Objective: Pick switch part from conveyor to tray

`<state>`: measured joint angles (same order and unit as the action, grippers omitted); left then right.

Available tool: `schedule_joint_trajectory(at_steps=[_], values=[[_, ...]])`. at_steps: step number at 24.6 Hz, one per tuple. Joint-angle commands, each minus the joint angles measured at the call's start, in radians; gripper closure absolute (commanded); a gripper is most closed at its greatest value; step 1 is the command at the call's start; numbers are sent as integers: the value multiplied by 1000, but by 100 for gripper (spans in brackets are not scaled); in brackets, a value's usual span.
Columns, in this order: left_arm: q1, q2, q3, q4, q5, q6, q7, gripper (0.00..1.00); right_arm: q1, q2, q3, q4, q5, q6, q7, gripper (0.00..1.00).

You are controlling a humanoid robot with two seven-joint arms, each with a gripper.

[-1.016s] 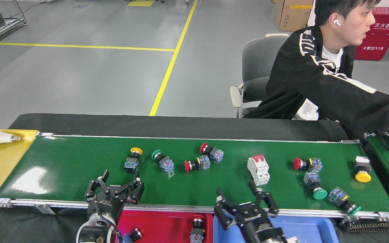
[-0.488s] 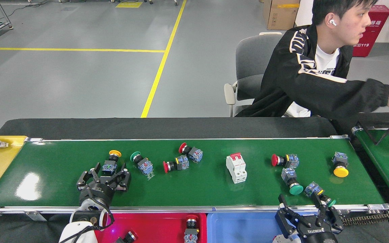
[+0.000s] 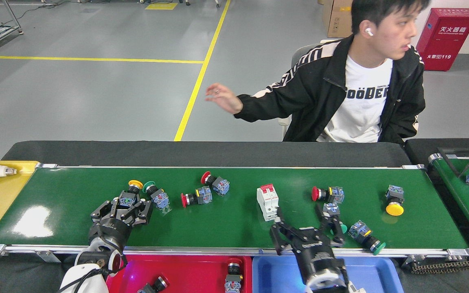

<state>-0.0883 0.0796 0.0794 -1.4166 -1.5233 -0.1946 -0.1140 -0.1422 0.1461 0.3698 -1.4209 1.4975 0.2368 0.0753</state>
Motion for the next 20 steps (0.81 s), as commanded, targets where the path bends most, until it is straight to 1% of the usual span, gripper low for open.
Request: schedule_joint_trajectory(at_steps=[1, 3, 4, 6, 7, 8, 9, 10, 11, 14, 15, 17, 18, 19, 20], values=[[113, 9, 2, -179, 11, -58, -9, 95, -66, 9, 49, 80, -6, 99, -3, 3], [304, 2, -4, -366, 26, -138, -4, 92, -138, 10, 90, 183, -25, 122, -8, 3], [363, -9, -20, -374, 32, -186, 7, 89, -155, 10, 101, 207, -45, 122, -14, 7], [369, 0, -67, -360, 26, -266, 14, 79, -186, 12, 123, 241, -86, 113, -51, 27], [367, -1, -84, -360, 28, -289, 16, 67, -194, 12, 136, 250, -100, 113, -63, 40], [361, -8, -98, -360, 28, -302, 16, 43, -203, 13, 153, 261, -114, 111, -69, 60], [355, -12, -105, -360, 28, -304, 16, 26, -209, 12, 164, 267, -117, 107, -71, 73], [351, -12, -106, -360, 28, -307, 14, 9, -211, 12, 167, 267, -117, 105, -69, 82], [349, -11, -106, -360, 28, -307, 16, 0, -211, 9, 167, 264, -117, 99, -69, 84], [349, -12, -96, -360, 26, -302, 14, 0, -209, 3, 167, 254, -117, 56, -69, 85], [349, -14, -92, -360, 26, -295, 14, 0, -204, 1, 166, 234, -118, 42, -69, 85], [352, -38, -35, -360, 28, -261, 14, 0, -171, -5, 166, 151, -118, 18, -63, 85], [354, -64, 22, -360, 29, -223, 8, 0, -134, -23, 166, 79, -118, -1, -55, 85], [355, -90, 86, -360, 32, -178, 5, 0, -100, -54, 166, 1, -118, -27, -45, 85], [354, -106, 131, -358, 35, -144, 0, 0, -71, -79, 166, -56, -118, -53, -29, 85]])
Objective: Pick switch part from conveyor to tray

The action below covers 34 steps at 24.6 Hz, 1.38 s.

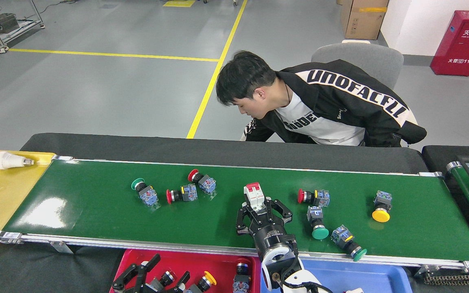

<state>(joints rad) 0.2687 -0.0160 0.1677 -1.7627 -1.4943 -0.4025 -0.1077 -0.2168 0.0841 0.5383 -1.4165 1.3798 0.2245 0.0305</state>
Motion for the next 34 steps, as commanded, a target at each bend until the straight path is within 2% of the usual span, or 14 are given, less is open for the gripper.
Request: schedule_joint_trajectory(at_steps=[1, 3, 5, 9, 11, 12, 13, 15, 21, 24, 27, 31, 32, 34], values=[[-5, -24, 98, -11, 6, 103, -21, 0, 50, -44, -6, -128, -11, -83, 42, 85], [-5, -25, 147, -12, 9, 131, -38, 0, 145, -90, -12, -242, -54, -175, 68, 83], [-9, -22, 150, -12, 8, 140, -38, 0, 246, -179, -24, -351, -97, -258, 69, 81], [-69, -16, 144, 14, -26, 205, -40, 0, 320, -267, -95, -355, -168, -353, 60, 76], [-184, -16, 130, 132, -100, 228, -35, 0, 375, -310, -166, -354, -258, -544, 48, 72], [-246, -16, 128, 196, -129, 232, -33, 0, 387, -310, -221, -354, -294, -619, 43, 68], [-299, -16, 131, 256, -147, 234, -32, 0, 396, -307, -264, -354, -317, -675, 49, 58], [-410, -12, 130, 371, -158, 255, -32, 0, 418, -285, -320, -352, -340, -737, 66, 1], [-615, 94, 88, 686, -159, 350, 0, 0, 410, -230, -376, -349, -346, -732, 92, 2], [-726, 154, 44, 881, -159, 398, 16, 2, 389, -190, -423, -349, -337, -646, 92, 2], [-787, 209, 29, 1011, -149, 387, 36, 24, 338, -184, -442, -349, -311, -439, 89, 2], [-790, 241, 33, 1022, -110, 303, 37, 89, 338, -188, -465, -349, -260, -228, 71, 2], [-784, 241, 33, 1020, -101, 297, 36, 96, 347, -185, -480, -352, -229, -201, 49, 1], [-764, 240, 35, 1006, -75, 294, 37, 98, 389, -184, -492, -354, -180, -191, -29, 1]])
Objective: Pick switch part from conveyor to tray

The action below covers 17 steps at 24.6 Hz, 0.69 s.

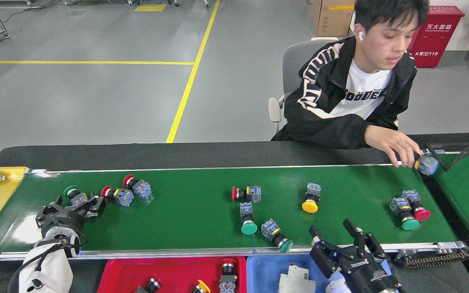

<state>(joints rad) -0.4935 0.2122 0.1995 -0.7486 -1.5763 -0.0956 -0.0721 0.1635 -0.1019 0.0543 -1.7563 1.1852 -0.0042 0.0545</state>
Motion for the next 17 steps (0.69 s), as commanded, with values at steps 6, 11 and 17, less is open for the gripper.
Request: schedule_joint_trajectory(at_steps=[6, 11, 17], values=[[147, 4, 0, -242, 104, -16, -8, 98, 133, -35, -19, -14, 20, -31, -148, 1], [447, -22, -14, -698, 179, -98, -44, 96, 47, 36, -5, -3, 51, 21, -70, 2], [739, -76, -207, -1034, 170, -292, -34, 92, -239, 222, 163, 256, 257, 282, 47, 2]])
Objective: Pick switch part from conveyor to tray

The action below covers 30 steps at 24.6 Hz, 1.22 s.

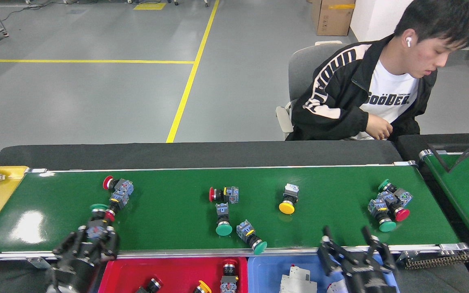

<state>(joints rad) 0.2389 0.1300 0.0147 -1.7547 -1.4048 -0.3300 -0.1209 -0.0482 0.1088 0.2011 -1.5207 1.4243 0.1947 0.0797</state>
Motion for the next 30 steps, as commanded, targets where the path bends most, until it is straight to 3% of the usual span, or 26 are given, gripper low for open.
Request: schedule_joint_trajectory(at_steps=[1, 2, 3, 5, 6, 7, 10, 12, 15, 20, 23, 26, 30], values=[[5, 8, -64, -26, -5, -81, 18, 92, -68, 25, 58, 76, 21, 126, 26, 2], [3, 19, -102, -25, -6, -109, 21, 89, -114, 31, 96, 135, 19, 175, 26, 2], [5, 39, -127, -25, -10, -145, 24, 80, -163, 38, 135, 203, 18, 230, 25, 2], [11, 54, -134, -25, -11, -195, 26, 44, -233, 51, 184, 300, 10, 287, 23, 2], [11, 51, -134, -25, -11, -198, 26, 32, -256, 51, 202, 330, 5, 308, 23, 4], [11, 57, -137, -25, -11, -204, 26, 1, -274, 51, 224, 356, -13, 324, 23, 7], [14, 59, -136, -25, -11, -208, 26, 0, -288, 49, 241, 372, -59, 318, 17, 27], [14, 54, -125, -25, -10, -207, 26, 0, -288, 45, 242, 372, -62, 299, 11, 57], [16, 17, -41, -25, -5, -196, 27, 0, -288, 29, 242, 370, -62, 250, -4, 85], [26, -139, 238, -23, -11, -109, -13, 0, -275, 19, 242, 341, -62, 178, -9, 86], [13, -142, 266, -20, -13, -20, -31, 0, -197, 0, 244, 214, -62, 108, -8, 86], [-67, -142, 268, 32, -46, 32, -29, 0, -84, -81, 242, 40, -62, -54, -8, 84], [-316, -89, 277, 314, -123, 95, 12, 0, 102, -112, 239, -125, -90, -359, -9, 76]])
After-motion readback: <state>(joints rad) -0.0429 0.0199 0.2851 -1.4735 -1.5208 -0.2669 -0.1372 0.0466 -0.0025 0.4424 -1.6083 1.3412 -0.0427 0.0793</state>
